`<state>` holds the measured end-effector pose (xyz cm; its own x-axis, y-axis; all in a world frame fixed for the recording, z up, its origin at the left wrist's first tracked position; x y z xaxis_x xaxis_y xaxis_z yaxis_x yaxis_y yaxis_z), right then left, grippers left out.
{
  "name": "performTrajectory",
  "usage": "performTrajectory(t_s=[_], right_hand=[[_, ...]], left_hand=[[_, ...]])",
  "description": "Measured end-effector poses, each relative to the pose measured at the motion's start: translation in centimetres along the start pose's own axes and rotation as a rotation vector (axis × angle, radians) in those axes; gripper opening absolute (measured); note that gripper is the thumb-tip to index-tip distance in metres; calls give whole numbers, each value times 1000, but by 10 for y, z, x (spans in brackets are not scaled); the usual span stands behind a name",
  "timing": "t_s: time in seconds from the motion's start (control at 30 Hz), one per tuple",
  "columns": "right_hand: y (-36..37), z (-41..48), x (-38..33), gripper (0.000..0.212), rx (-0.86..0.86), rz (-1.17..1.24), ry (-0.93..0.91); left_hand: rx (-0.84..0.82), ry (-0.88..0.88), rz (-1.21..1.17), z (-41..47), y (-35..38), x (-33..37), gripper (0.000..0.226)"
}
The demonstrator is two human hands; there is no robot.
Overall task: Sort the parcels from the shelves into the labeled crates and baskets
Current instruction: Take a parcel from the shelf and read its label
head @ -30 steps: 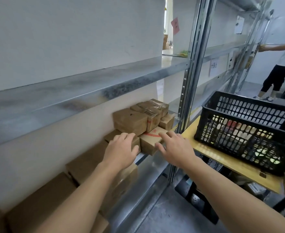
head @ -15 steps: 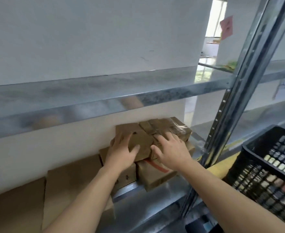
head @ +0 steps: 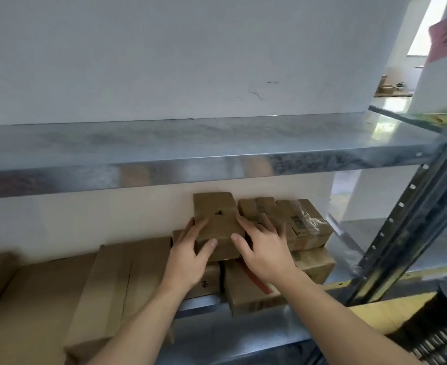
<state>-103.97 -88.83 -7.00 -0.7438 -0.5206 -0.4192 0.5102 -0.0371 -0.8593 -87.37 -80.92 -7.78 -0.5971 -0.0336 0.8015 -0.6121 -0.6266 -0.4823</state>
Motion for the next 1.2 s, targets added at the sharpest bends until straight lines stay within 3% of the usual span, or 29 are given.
performTrajectory(t_s=[0.2,0.37,0.5,0.83,0.97,1.13,1.2], right_hand=[[-17,-2,-32,74,103,371,-15],[-22,-14,-53,49,204,538,6],[-15,-29,-67,44,225,630,7],[33,-76,-143,40,-2,930,76],[51,-100,-194,44,-82,795,37],[76,-132,-264,79,-186,746,-73],[86,-143,-290,84,-217,804,-107]], left_hand=[[99,61,-227,-21,-32,15,45],[199,-12,-454,-29,-60,6,43],[183,-75,-523,-38,-78,-9,51],[98,-265,-749,-89,-144,-49,57],[223,-236,-632,-112,-204,-68,57],[282,-186,-379,-143,-268,-89,66],[295,-159,-360,-157,-291,-91,67]])
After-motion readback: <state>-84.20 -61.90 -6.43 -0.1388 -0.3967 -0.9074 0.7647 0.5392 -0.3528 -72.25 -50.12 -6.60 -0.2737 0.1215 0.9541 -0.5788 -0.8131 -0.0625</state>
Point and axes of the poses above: each hand's wrist, its own z-axis towards the middle knuckle, its own y-axis out of the palm, x = y × z, the point moved 10 cm from there along z, towards the middle knuckle, and after that the axes turned 9 degrees about x, right-handed, at the moved point
